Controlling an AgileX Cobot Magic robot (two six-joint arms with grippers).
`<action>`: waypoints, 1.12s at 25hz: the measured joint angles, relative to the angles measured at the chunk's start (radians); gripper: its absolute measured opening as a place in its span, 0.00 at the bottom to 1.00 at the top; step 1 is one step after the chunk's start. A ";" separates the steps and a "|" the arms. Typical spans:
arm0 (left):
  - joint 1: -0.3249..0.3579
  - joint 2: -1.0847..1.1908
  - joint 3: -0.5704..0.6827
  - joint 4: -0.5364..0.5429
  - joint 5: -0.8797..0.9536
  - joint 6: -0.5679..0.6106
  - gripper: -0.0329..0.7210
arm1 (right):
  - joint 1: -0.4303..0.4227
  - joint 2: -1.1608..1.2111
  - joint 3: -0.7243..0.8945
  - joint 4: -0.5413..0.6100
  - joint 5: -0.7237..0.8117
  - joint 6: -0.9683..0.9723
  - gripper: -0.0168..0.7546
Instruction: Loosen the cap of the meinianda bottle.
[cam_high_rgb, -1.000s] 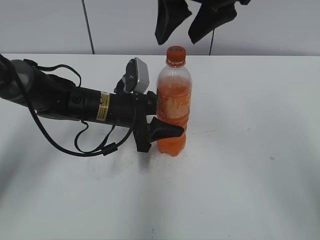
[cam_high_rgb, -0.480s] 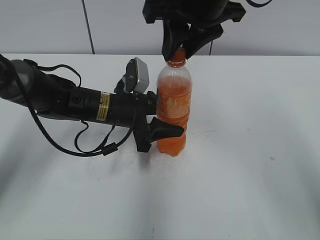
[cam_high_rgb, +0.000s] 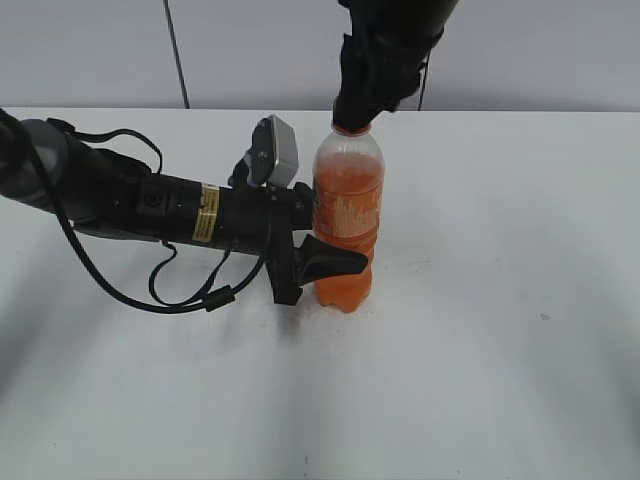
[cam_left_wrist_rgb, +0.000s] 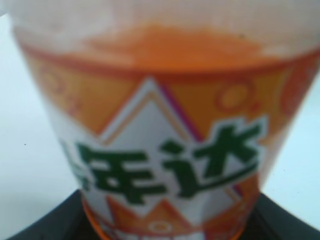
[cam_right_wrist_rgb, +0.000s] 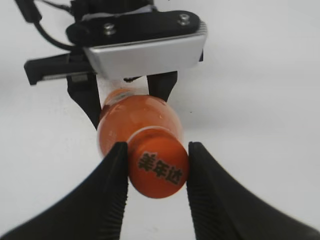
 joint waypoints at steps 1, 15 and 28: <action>0.000 0.000 0.000 0.000 0.000 0.000 0.57 | 0.000 0.000 0.000 -0.002 0.002 -0.128 0.37; 0.001 0.000 0.000 0.008 -0.006 0.004 0.57 | 0.000 -0.004 0.000 0.028 0.006 -0.336 0.37; 0.001 0.000 -0.001 0.003 -0.002 0.001 0.57 | 0.000 -0.082 0.000 0.046 0.003 0.033 0.75</action>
